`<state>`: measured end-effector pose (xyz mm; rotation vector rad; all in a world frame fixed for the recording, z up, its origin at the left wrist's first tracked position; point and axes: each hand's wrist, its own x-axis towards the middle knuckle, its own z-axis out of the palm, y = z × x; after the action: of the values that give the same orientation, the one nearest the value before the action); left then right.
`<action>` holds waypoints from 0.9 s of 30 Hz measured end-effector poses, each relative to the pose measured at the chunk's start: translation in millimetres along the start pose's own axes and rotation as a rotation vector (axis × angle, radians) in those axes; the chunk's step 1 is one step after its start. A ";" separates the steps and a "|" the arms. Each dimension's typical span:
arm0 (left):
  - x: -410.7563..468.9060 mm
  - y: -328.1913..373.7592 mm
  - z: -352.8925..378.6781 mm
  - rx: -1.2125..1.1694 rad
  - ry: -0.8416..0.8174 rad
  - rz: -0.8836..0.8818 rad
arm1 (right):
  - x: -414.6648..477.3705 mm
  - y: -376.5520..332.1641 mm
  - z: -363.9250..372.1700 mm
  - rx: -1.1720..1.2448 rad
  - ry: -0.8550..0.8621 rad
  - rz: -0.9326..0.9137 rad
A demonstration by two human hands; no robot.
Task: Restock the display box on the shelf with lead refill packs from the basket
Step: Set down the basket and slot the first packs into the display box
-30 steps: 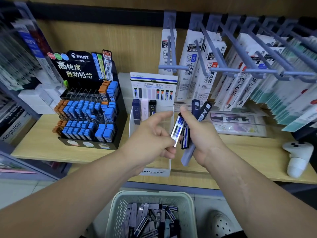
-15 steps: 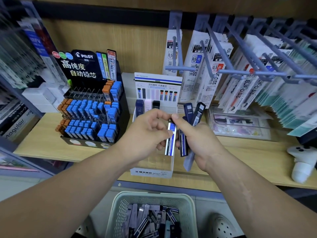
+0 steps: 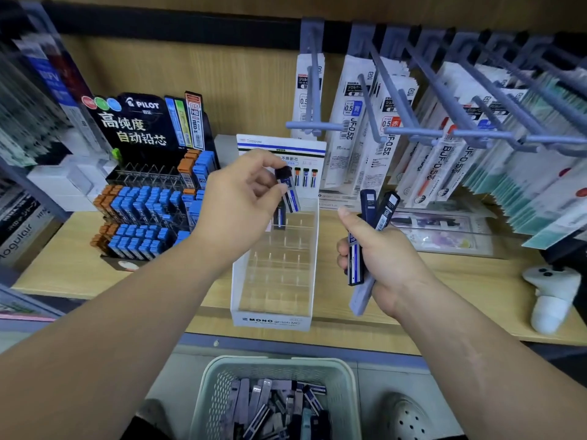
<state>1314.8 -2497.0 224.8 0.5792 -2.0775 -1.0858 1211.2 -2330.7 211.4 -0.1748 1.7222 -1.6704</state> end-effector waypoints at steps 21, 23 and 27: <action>12.9 -14.9 17.1 0.618 -0.113 0.343 | 1.0 0.1 -15.5 0.000 -0.023 0.034; 12.8 -15.7 19.3 0.664 -0.090 0.342 | 0.8 -0.3 -16.5 -0.002 -0.050 0.046; 10.3 -10.8 17.9 0.703 -0.059 0.319 | -0.1 -0.4 -13.7 0.026 -0.086 0.059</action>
<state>1295.2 -2500.5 212.7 0.5116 -2.4854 -0.1720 1203.4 -2319.5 210.5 -0.1791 1.6260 -1.6191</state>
